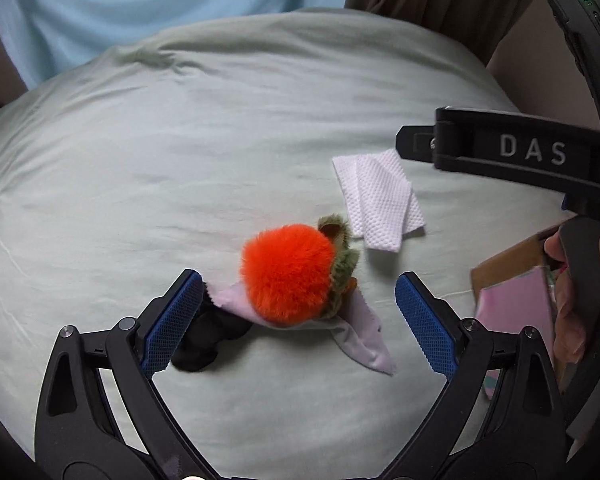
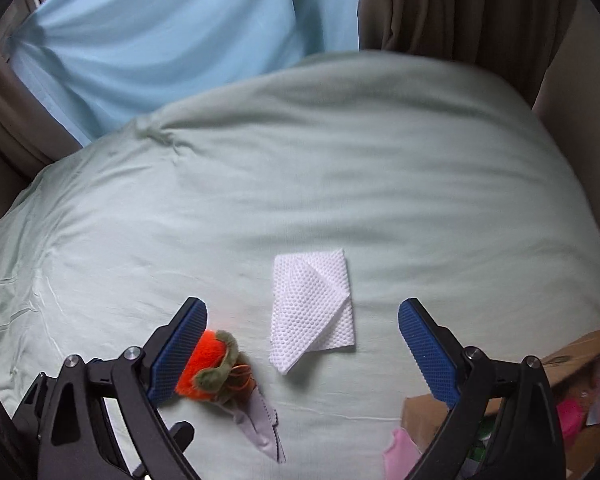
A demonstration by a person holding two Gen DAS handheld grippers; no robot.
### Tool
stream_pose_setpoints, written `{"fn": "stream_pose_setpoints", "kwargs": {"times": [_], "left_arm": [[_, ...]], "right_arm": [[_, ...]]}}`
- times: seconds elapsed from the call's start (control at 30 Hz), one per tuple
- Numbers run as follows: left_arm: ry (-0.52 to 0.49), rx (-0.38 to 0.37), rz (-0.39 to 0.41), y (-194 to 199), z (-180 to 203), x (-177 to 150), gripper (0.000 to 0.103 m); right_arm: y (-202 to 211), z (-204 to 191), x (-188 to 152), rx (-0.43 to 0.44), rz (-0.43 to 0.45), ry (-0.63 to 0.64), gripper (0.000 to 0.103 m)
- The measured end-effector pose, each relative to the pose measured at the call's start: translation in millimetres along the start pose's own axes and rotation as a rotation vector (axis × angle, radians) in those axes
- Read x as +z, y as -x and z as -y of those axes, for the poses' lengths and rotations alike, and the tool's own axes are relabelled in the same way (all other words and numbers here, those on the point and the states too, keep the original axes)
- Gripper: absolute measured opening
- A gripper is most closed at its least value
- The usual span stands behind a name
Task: Organize soft objects
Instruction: 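Grasp the orange pompom with left tool while right tool grasps the white mesh cloth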
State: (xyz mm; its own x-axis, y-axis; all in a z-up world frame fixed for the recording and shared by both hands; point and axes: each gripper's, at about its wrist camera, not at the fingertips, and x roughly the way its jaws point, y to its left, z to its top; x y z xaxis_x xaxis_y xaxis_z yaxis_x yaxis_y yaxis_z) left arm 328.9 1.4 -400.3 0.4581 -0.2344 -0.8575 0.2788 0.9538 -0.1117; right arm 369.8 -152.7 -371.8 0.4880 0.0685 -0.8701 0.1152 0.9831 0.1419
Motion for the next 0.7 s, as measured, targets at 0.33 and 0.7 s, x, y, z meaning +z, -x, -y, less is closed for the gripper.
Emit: {"fn": "stream_pose_setpoints", "kwargs": {"times": [0.33, 0.7], "left_arm": [[-0.028, 0.003, 0.007, -62.7, 4.7, -7.5, 0.080], [0.007, -0.036, -0.008, -66.8, 2.9, -12.5, 0.043]], "right_arm": [[-80.9, 10.7, -9.3, -0.029, -0.056, -0.039, 0.095], [-95.3, -2.0, -26.4, -0.099, -0.035, 0.080, 0.058]]}}
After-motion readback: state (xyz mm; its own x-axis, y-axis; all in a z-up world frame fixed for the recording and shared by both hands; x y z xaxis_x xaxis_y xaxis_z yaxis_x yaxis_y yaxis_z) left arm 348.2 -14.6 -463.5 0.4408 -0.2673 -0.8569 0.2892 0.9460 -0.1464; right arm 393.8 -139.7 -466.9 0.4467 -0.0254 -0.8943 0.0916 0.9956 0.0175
